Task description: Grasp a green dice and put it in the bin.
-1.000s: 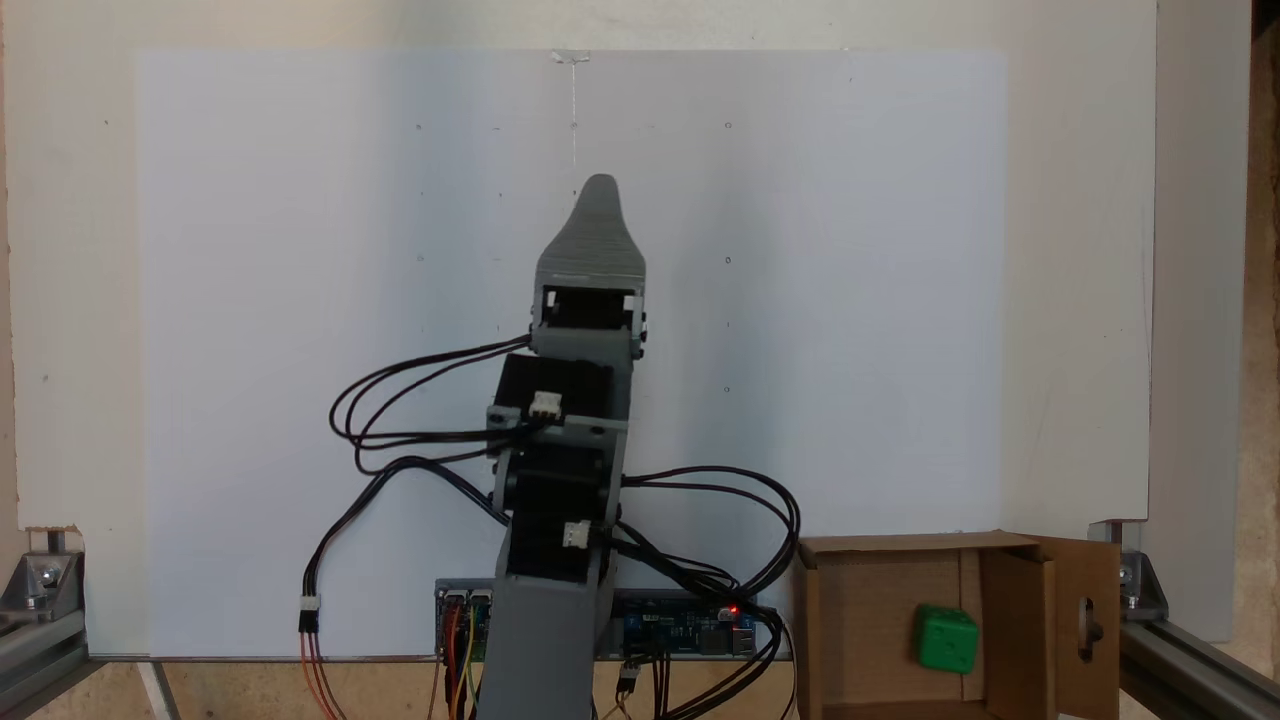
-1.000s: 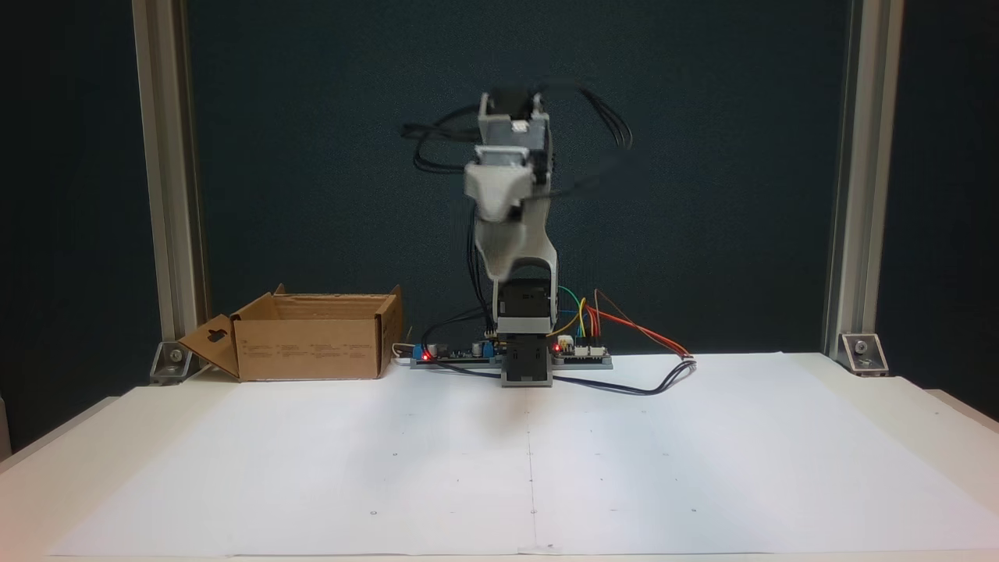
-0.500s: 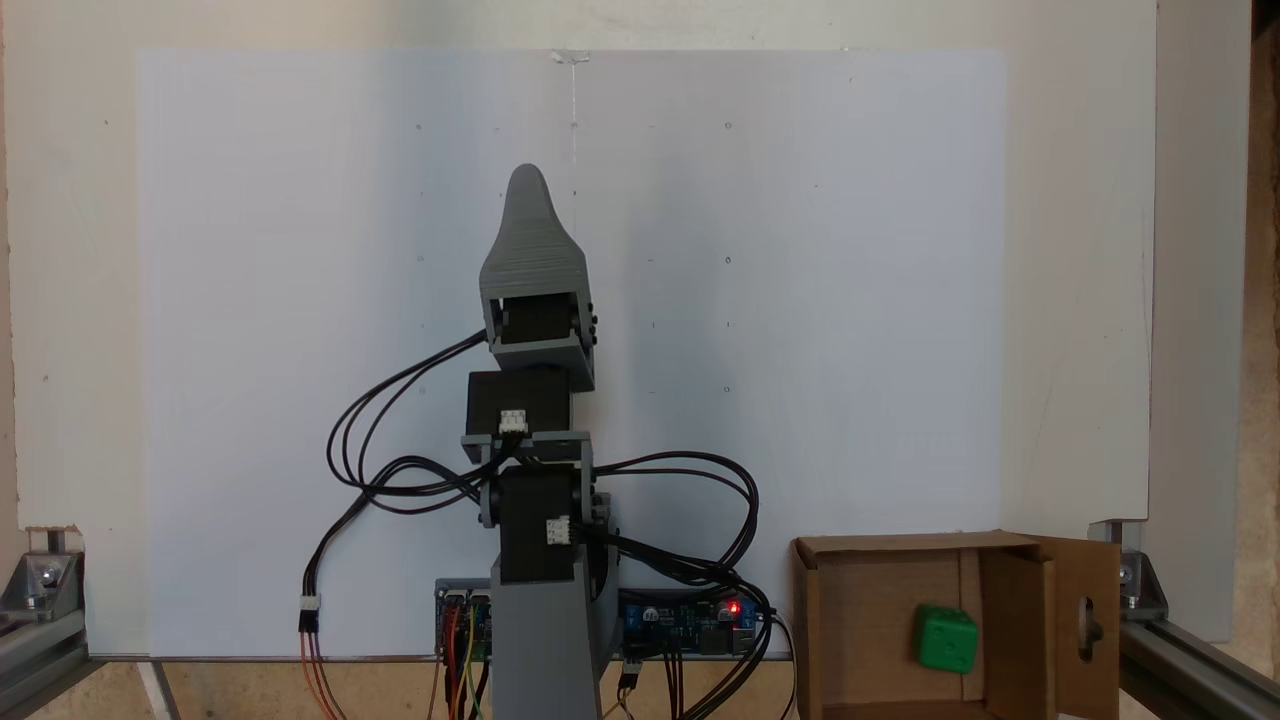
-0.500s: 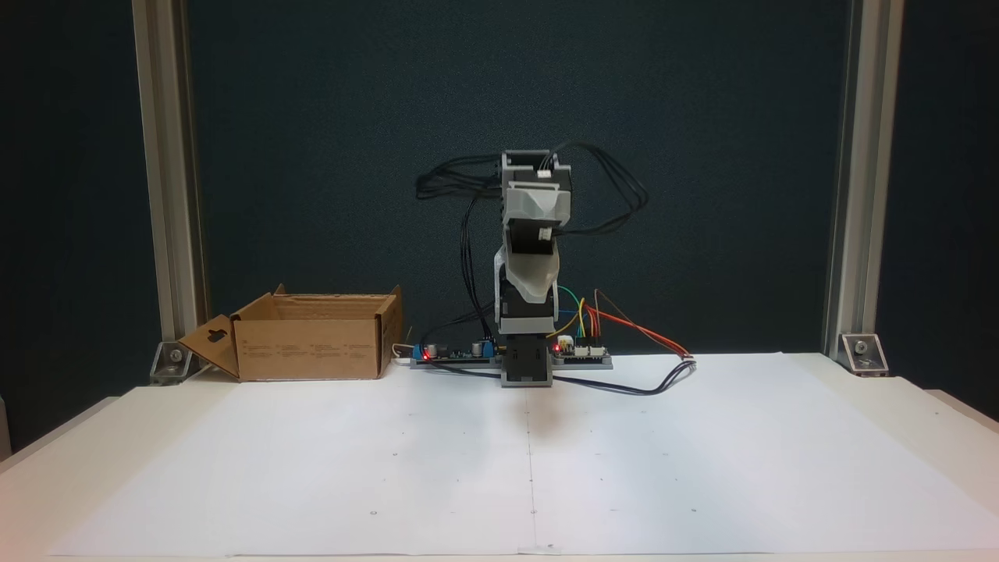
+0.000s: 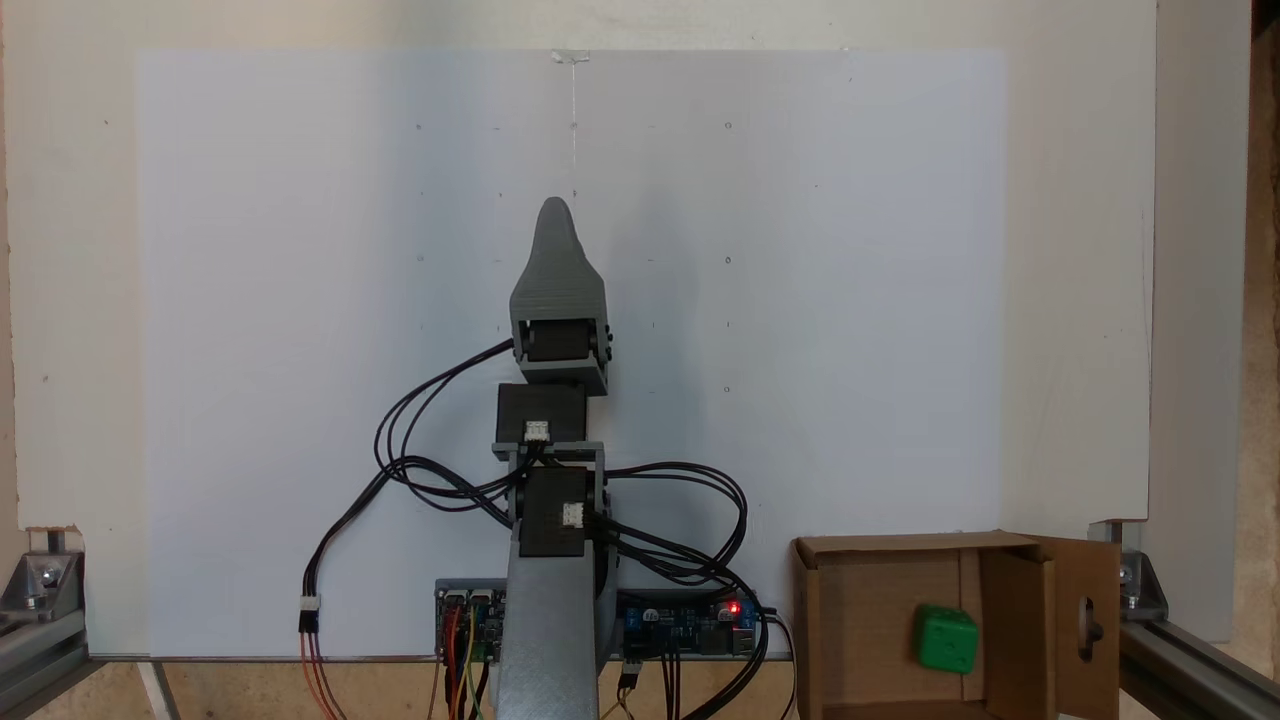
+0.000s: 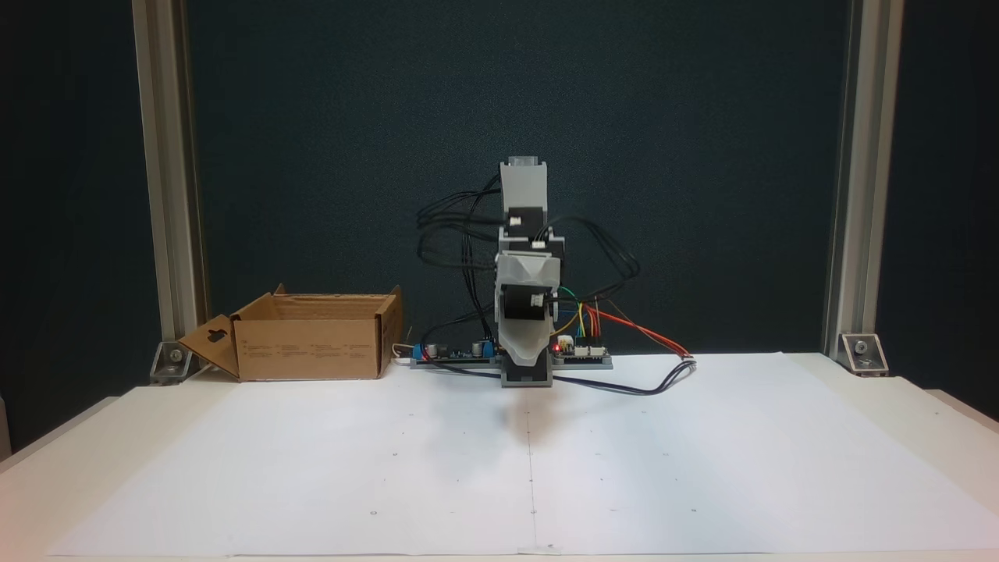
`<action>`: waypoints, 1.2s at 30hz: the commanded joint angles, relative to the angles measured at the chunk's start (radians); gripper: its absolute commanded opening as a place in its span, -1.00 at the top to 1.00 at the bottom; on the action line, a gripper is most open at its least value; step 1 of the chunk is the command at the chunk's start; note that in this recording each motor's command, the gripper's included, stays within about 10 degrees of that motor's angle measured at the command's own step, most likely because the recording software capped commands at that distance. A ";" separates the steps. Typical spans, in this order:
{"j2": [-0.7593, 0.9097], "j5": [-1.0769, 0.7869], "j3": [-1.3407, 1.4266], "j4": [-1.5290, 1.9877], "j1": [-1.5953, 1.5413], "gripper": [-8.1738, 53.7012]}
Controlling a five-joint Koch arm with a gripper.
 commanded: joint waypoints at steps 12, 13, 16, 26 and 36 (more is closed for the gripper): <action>0.110 0.014 0.202 -0.607 0.023 -0.66; 0.110 0.014 0.212 -0.647 0.023 -0.66; 0.109 0.014 0.233 -0.764 0.023 -0.66; 0.109 0.012 0.362 -0.792 0.026 -0.68; 0.106 0.015 0.413 -0.788 0.031 -0.68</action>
